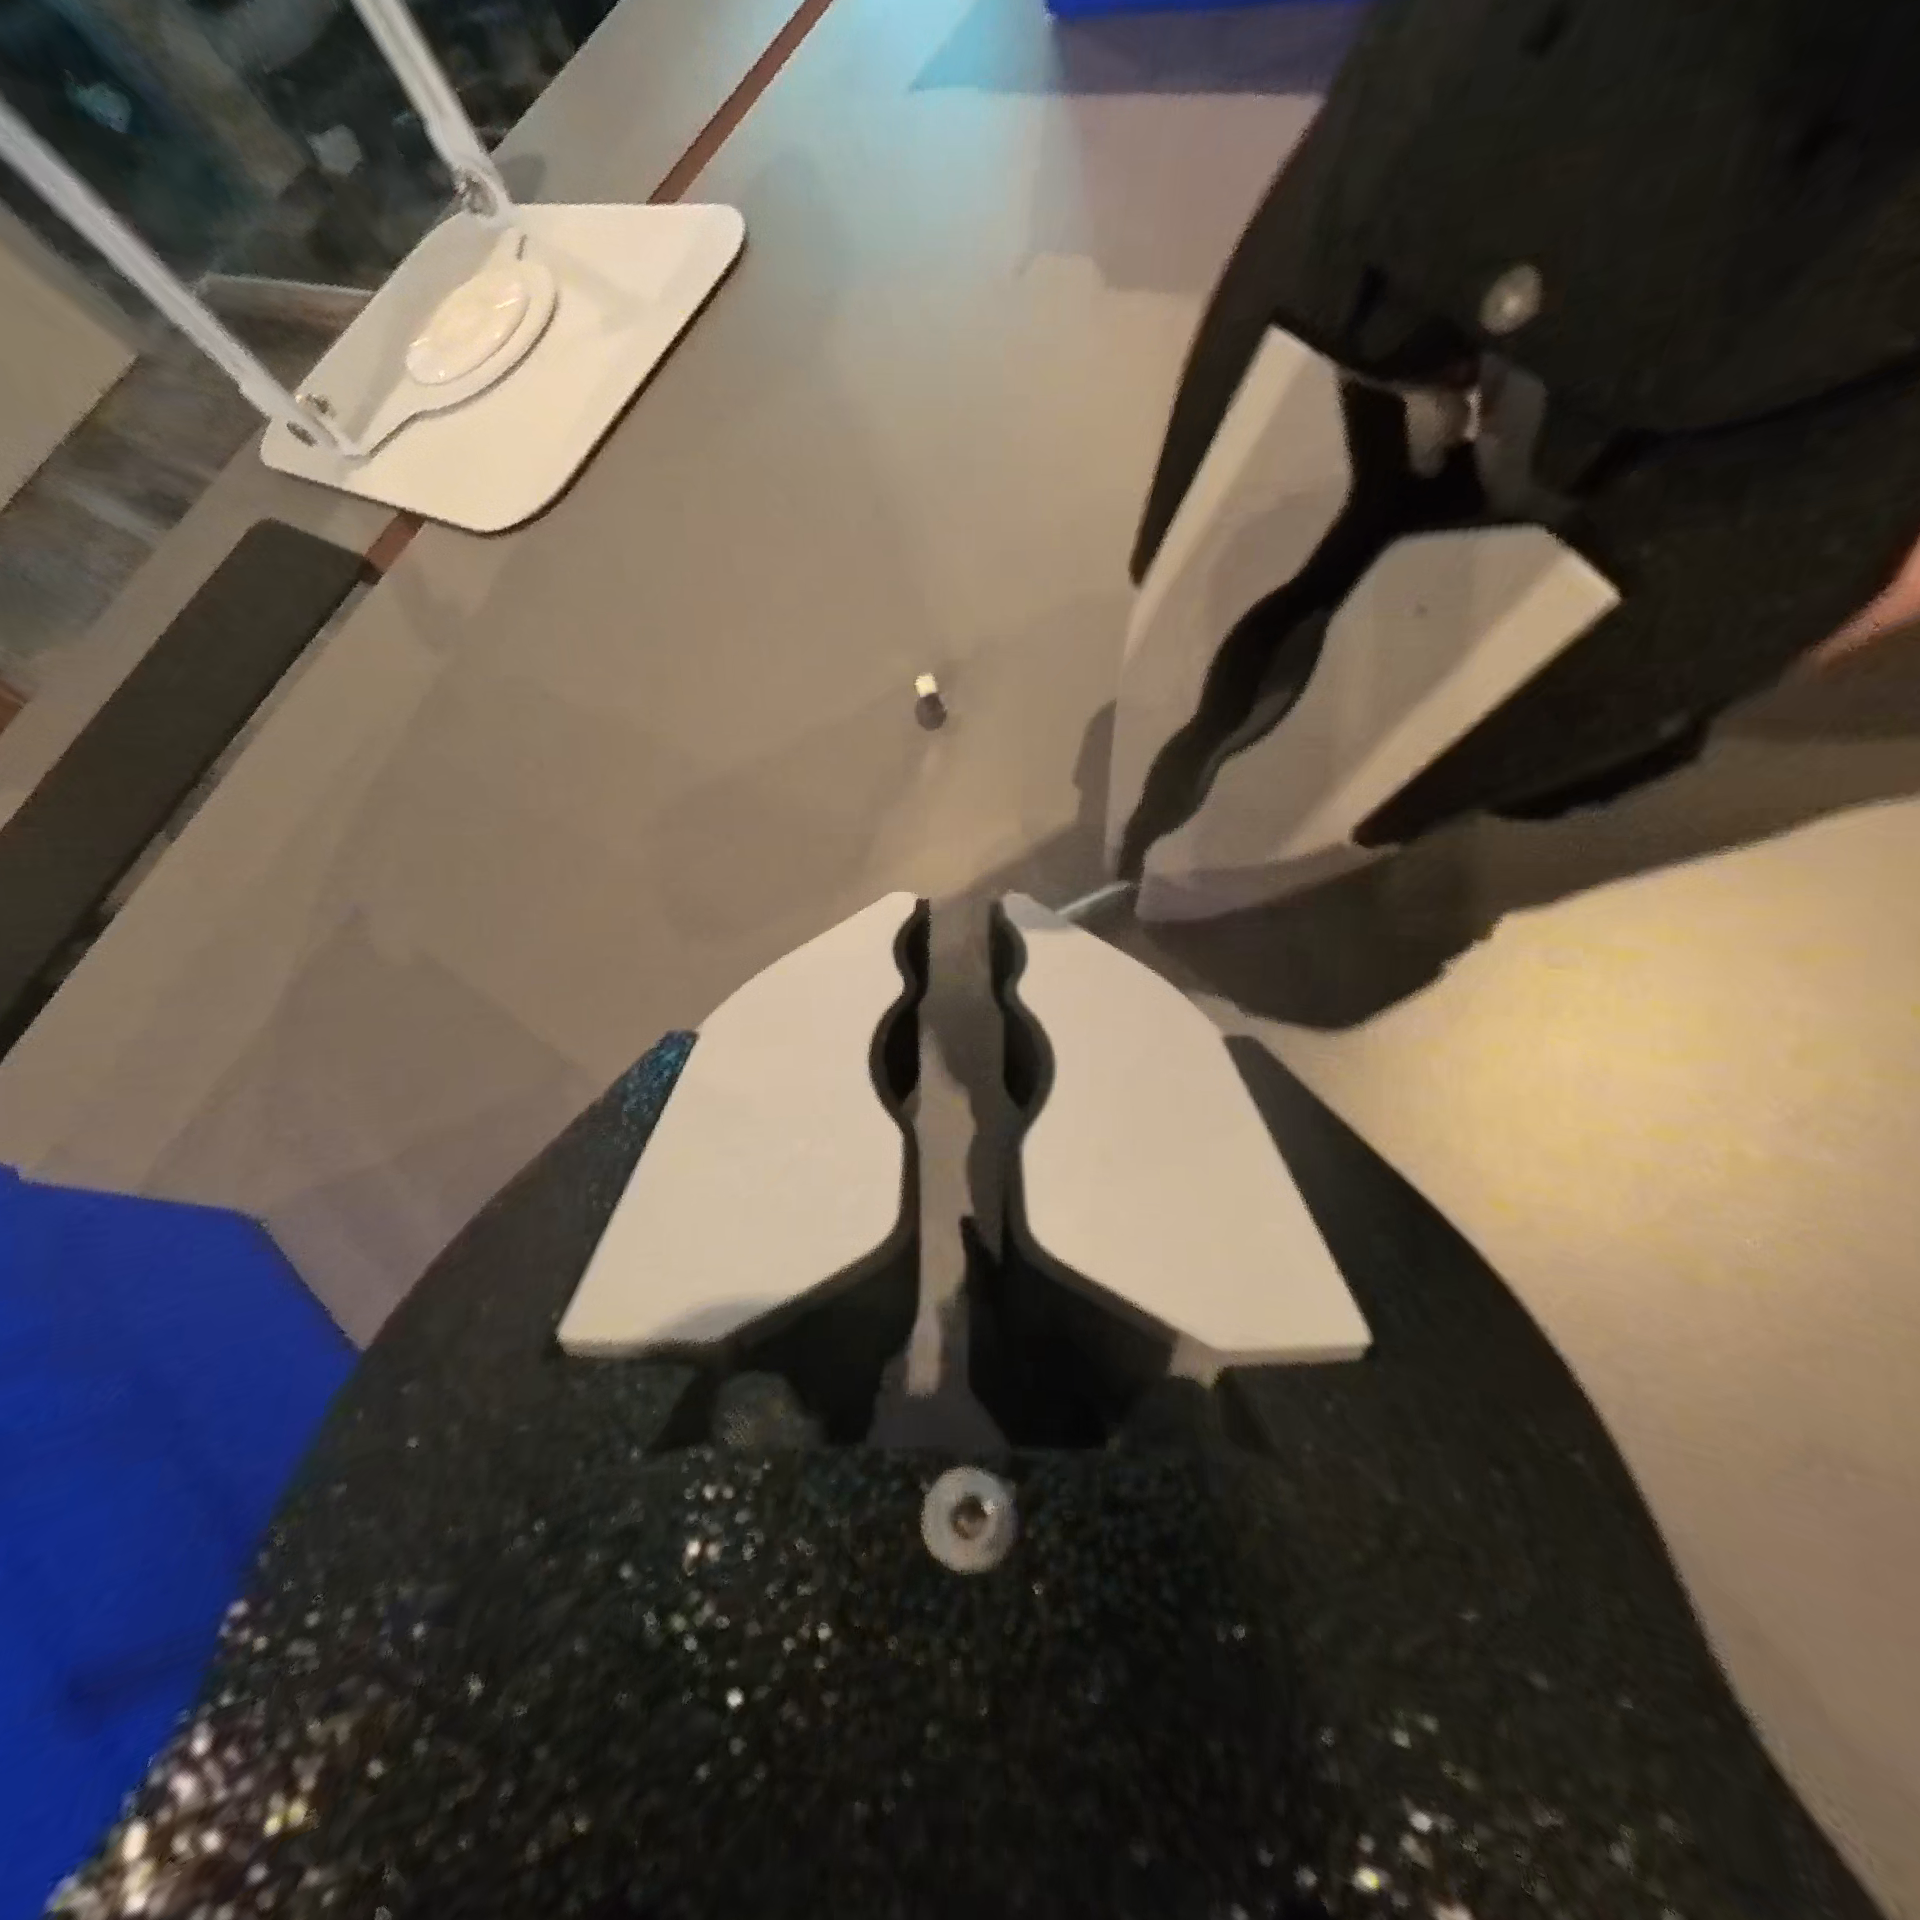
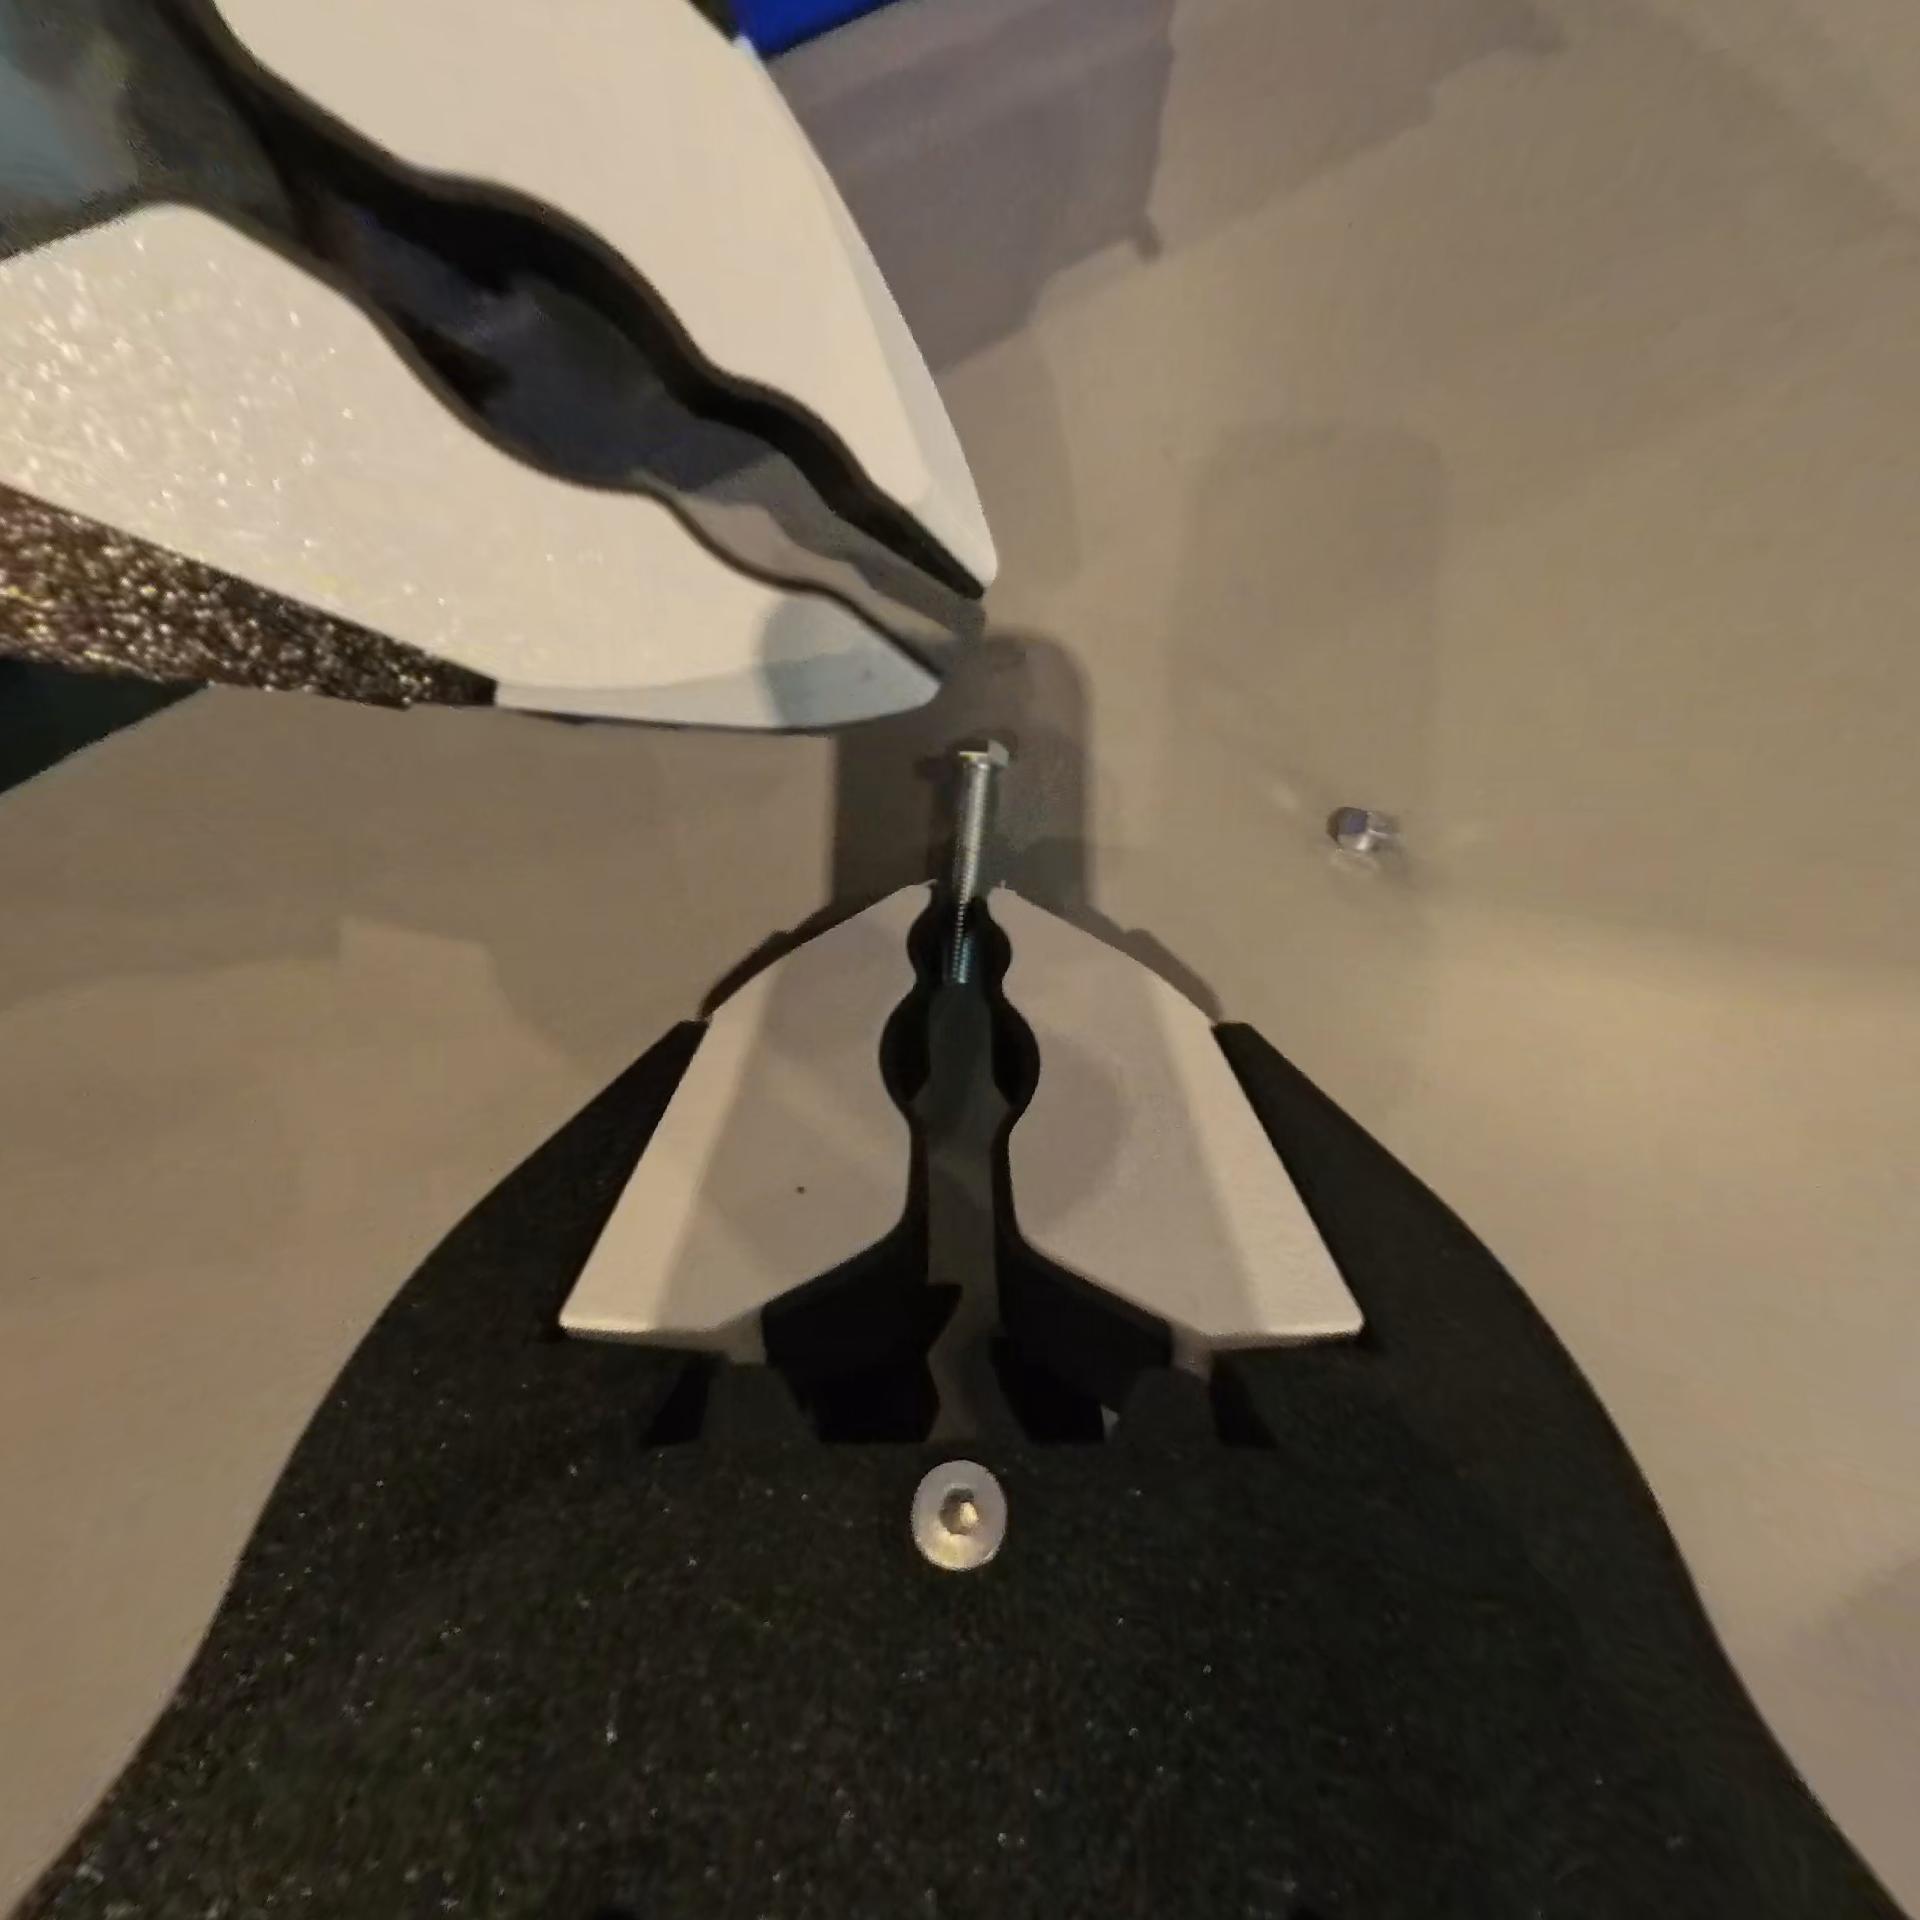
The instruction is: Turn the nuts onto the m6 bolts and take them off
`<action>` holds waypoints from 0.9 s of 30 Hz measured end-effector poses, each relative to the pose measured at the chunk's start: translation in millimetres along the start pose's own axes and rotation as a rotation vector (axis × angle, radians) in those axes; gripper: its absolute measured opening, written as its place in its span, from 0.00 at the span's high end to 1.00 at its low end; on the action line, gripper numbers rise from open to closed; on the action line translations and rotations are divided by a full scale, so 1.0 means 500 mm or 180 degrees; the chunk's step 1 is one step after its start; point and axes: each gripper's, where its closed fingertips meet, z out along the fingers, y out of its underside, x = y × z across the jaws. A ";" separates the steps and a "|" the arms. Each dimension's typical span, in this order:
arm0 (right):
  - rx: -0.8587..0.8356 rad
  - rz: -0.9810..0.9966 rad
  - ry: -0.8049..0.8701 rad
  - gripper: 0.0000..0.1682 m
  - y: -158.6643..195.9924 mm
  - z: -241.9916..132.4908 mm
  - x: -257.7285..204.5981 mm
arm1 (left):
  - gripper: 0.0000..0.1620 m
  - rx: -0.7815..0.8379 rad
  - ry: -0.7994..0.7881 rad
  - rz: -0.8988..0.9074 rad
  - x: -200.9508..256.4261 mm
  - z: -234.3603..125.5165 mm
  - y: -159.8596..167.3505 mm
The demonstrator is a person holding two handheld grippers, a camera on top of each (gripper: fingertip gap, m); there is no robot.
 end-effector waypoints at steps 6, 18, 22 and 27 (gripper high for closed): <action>0.0217 -0.0035 -0.0135 0.97 -0.015 -0.033 0.015 | 0.84 -0.0151 -0.0084 0.0799 0.025 0.006 0.004; 0.0209 -0.0477 -0.0429 0.97 -0.022 -0.063 -0.027 | 0.93 -0.0443 -0.0298 0.1718 0.050 0.026 0.011; 0.0479 -0.0467 -0.0396 0.96 -0.040 -0.076 -0.018 | 0.94 -0.0429 -0.0347 0.1470 0.045 0.028 0.002; 0.1439 -0.0499 -0.0984 0.81 -0.097 -0.148 -0.039 | 0.94 0.0491 0.0438 0.0367 0.083 0.002 -0.067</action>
